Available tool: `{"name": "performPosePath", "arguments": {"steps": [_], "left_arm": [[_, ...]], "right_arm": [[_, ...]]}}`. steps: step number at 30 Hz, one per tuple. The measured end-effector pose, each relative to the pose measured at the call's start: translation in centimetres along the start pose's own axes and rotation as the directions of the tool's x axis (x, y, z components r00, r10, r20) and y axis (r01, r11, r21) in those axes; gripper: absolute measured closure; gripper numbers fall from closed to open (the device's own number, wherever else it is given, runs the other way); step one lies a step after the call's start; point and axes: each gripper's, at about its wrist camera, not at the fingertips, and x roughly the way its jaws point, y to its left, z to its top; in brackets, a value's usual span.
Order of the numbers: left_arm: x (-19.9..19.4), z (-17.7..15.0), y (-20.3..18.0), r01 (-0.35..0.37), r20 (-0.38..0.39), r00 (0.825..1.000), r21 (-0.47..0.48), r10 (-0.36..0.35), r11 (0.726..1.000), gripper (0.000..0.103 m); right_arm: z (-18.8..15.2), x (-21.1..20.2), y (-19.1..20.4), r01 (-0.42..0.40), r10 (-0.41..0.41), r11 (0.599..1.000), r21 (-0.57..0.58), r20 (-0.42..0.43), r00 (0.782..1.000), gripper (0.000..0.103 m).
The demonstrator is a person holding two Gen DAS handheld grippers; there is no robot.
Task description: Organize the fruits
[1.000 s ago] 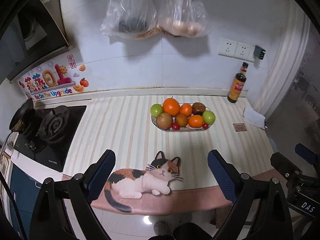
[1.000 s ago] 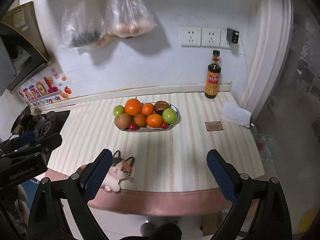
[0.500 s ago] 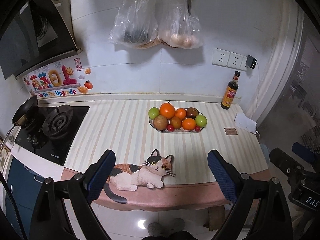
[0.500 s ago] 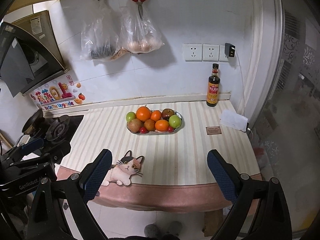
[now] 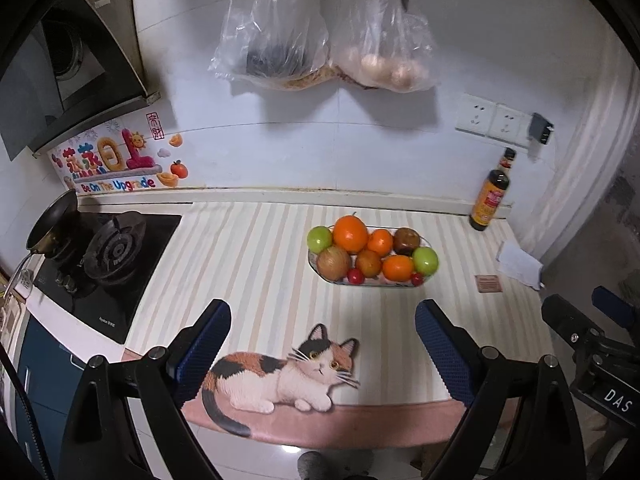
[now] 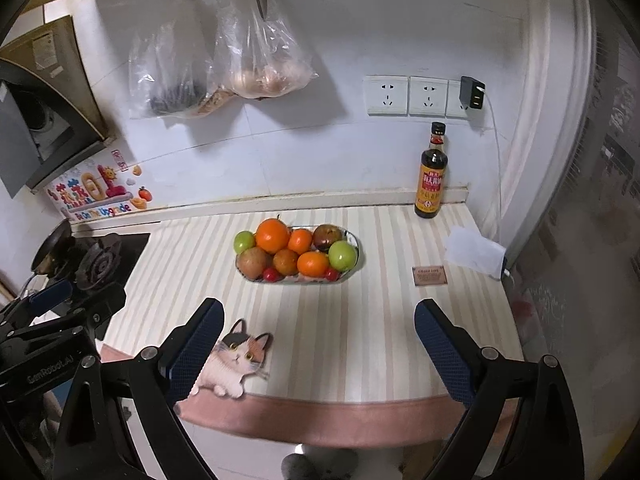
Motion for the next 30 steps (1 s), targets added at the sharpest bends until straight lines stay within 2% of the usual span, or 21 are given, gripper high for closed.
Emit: {"name": "performPosePath", "arguments": {"steps": [7, 13, 18, 21, 30], "left_arm": [[3.9, 1.5, 0.1, -0.024, -0.057, 0.998, -0.004, 0.024, 1.0, 0.009], [6.0, 1.8, 0.2, -0.033, -0.098, 0.995, 0.01, 0.034, 0.999, 0.009], [7.0, 2.1, 0.3, -0.022, -0.118, 0.993, 0.016, 0.024, 1.0, 0.009], [7.3, 2.3, 0.2, -0.02, -0.12, 0.993, 0.021, 0.022, 1.0, 0.001], [7.7, 2.6, 0.1, -0.033, -0.116, 0.993, 0.02, 0.036, 0.999, 0.001]], "right_arm": [[2.1, 4.9, 0.3, 0.009, -0.009, 1.0, -0.011, -0.054, 0.999, 0.005], [2.7, 7.4, 0.8, 0.021, -0.023, 1.0, -0.022, -0.082, 0.996, 0.005], [3.1, 8.8, 1.0, 0.03, -0.032, 0.999, -0.028, -0.096, 0.995, 0.005], [3.2, 9.2, 1.0, 0.031, -0.034, 0.999, -0.03, -0.099, 0.995, 0.005], [3.1, 10.0, 0.9, 0.033, -0.037, 0.999, -0.03, -0.113, 0.993, 0.004]]}}
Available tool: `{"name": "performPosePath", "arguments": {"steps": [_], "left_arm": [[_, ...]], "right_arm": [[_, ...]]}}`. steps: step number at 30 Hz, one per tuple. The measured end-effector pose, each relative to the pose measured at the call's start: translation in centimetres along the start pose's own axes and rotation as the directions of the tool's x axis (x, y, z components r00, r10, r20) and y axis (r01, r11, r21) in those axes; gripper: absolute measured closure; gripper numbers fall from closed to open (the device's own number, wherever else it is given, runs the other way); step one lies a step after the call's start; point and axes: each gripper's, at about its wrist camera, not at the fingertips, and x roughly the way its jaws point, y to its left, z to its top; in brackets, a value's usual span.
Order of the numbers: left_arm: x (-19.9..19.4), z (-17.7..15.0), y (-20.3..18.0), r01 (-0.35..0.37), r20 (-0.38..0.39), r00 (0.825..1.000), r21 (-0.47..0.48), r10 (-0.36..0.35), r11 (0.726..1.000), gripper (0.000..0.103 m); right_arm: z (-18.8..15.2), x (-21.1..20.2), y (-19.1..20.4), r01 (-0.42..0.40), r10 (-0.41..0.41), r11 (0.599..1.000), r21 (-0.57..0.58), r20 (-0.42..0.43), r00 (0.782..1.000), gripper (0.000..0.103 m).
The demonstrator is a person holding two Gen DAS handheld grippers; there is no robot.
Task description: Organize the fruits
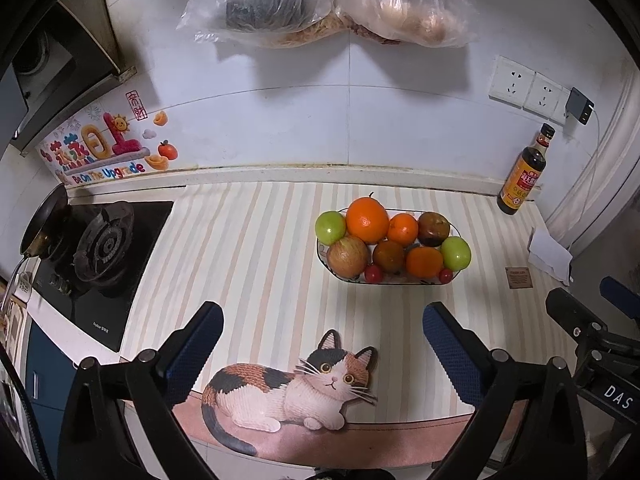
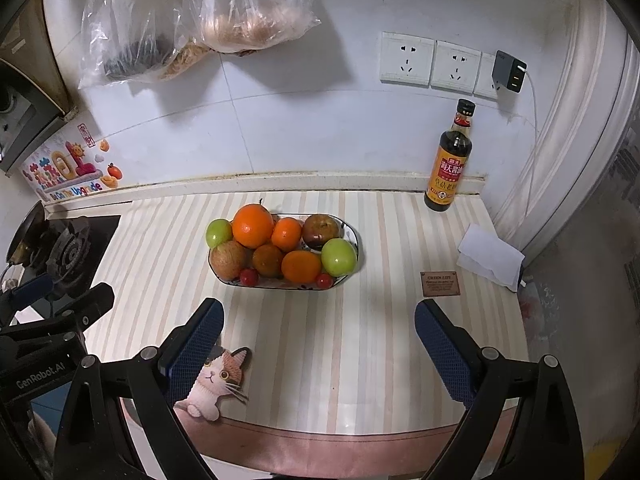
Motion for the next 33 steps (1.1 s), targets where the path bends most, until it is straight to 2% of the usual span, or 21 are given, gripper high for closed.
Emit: {"name": "performPosePath", "arguments": {"steps": [33], "left_arm": [[-0.8, 0.01, -0.25, -0.013, 0.017, 1.0, -0.014, 0.013, 1.0, 0.001]], "right_arm": [[0.47, -0.49, -0.66, 0.003, -0.003, 1.0, -0.006, 0.011, 1.0, 0.001]]}}
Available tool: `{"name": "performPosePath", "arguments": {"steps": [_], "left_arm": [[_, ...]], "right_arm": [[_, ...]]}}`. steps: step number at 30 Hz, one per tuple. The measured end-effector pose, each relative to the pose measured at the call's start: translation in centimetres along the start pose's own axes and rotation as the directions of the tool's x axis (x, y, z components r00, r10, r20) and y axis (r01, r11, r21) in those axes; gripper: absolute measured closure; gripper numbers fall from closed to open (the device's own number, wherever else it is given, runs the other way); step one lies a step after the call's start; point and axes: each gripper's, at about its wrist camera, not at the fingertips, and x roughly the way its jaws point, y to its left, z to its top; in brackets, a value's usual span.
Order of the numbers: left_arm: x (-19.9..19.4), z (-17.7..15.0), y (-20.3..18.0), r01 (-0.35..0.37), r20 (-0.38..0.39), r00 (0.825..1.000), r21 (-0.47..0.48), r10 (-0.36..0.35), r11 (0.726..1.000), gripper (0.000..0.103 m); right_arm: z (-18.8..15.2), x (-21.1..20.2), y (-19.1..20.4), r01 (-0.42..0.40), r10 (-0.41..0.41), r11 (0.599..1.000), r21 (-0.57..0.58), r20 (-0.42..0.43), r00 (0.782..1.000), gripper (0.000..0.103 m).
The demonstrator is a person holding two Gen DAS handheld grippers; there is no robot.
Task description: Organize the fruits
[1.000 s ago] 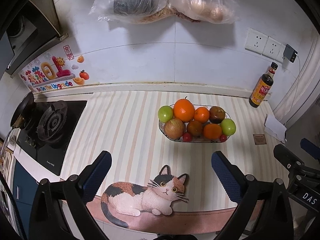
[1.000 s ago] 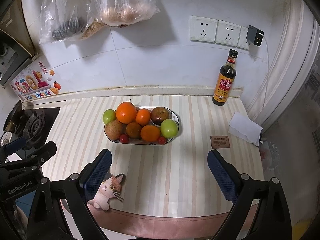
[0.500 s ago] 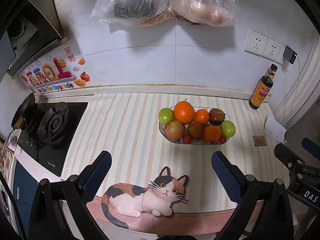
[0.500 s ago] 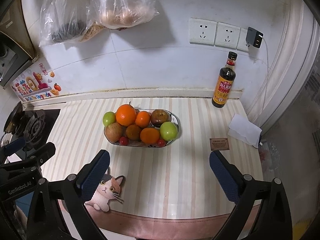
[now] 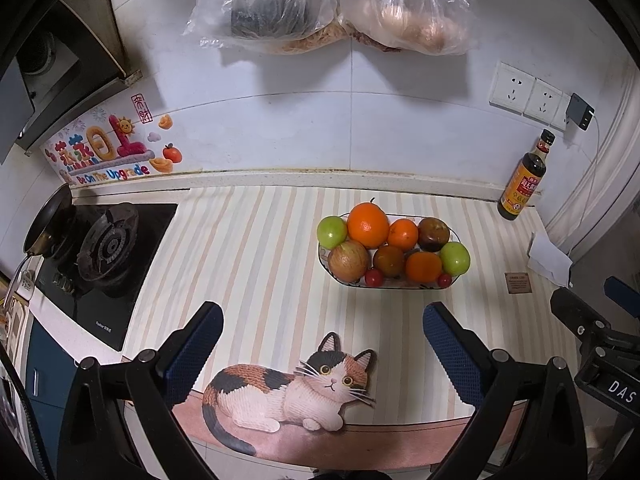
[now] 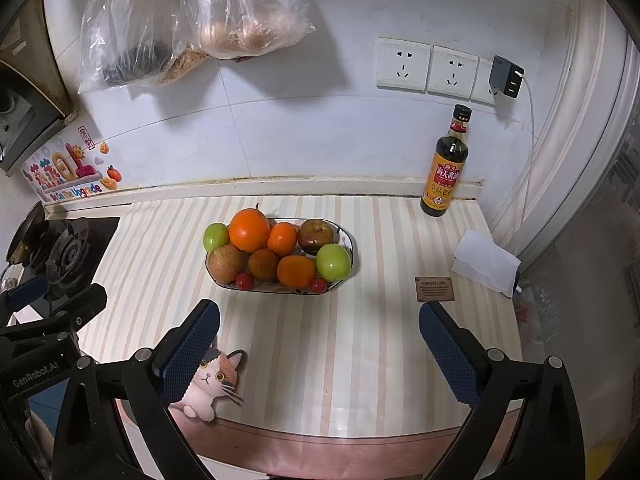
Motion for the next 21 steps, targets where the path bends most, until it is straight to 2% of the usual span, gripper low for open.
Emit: {"name": "performPosePath", "arguments": {"steps": [21], "left_arm": [[-0.55, -0.92, 0.13, -0.008, -0.003, 1.0, -0.014, 0.007, 1.0, 0.001]], "right_arm": [[-0.18, -0.12, -0.22, -0.006, 0.006, 1.0, -0.017, -0.008, 1.0, 0.001]]}}
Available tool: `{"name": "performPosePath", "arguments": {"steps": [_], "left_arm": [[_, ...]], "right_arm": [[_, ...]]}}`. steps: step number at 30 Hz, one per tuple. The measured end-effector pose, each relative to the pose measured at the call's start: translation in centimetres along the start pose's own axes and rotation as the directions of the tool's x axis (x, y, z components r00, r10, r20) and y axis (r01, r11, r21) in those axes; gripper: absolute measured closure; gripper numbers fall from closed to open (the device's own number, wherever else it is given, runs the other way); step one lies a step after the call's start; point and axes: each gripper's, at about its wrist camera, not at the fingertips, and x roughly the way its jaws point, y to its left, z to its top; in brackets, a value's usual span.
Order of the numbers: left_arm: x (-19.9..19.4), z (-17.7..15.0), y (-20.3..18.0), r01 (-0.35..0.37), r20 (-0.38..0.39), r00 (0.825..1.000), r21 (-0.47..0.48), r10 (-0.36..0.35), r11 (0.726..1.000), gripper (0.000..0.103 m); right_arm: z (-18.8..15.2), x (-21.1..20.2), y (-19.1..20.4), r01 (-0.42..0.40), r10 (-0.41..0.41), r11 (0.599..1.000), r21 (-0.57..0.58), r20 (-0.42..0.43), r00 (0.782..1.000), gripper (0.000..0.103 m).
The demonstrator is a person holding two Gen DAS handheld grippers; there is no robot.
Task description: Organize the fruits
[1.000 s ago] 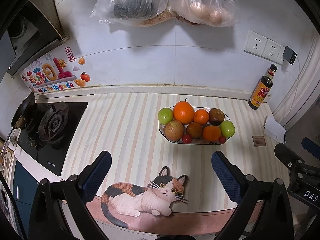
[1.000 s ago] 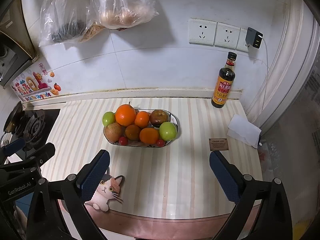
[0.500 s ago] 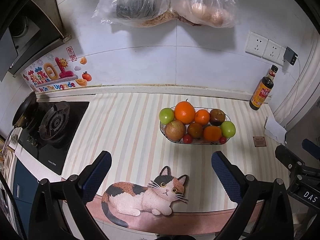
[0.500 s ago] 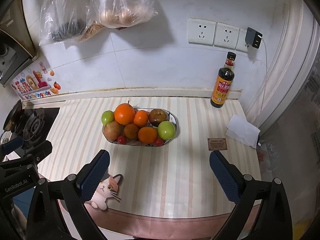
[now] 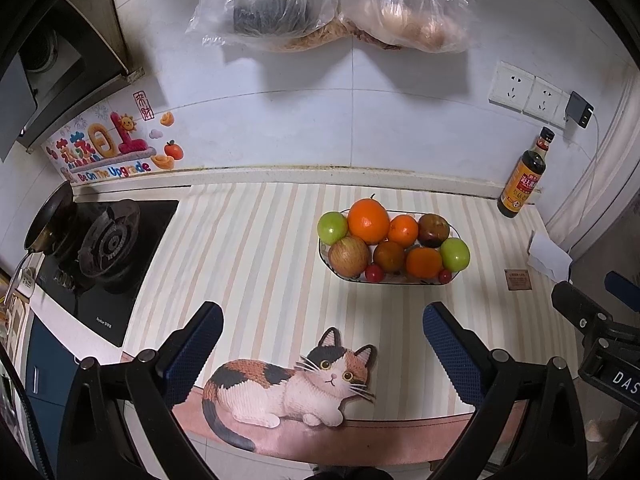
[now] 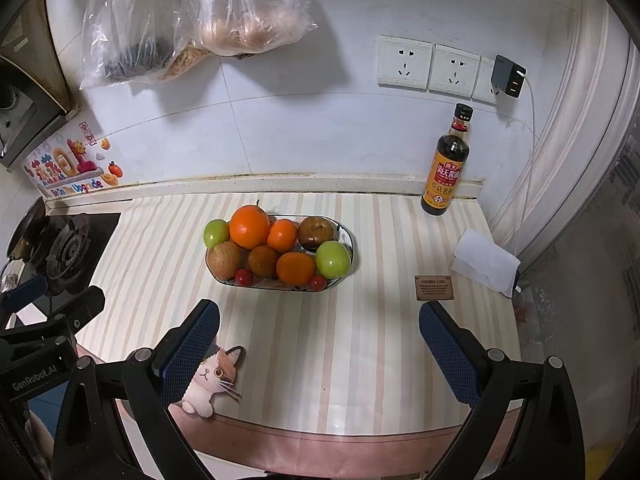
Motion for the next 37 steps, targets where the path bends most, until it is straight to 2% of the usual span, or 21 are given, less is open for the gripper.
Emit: {"name": "performPosePath", "arguments": {"steps": [30, 37], "left_arm": [[-0.5, -0.6, -0.1, -0.015, -0.004, 1.0, -0.022, 0.015, 1.0, 0.001], [-1.6, -0.5, -0.6, -0.03, 0.028, 0.999, -0.024, 0.031, 0.999, 0.001]], "right_arm": [[-0.1, -0.1, 0.5, -0.037, 0.037, 0.999, -0.021, -0.011, 0.999, 0.001], [-0.1, -0.4, 0.2, -0.034, 0.034, 0.999, -0.013, -0.005, 0.999, 0.001]]}}
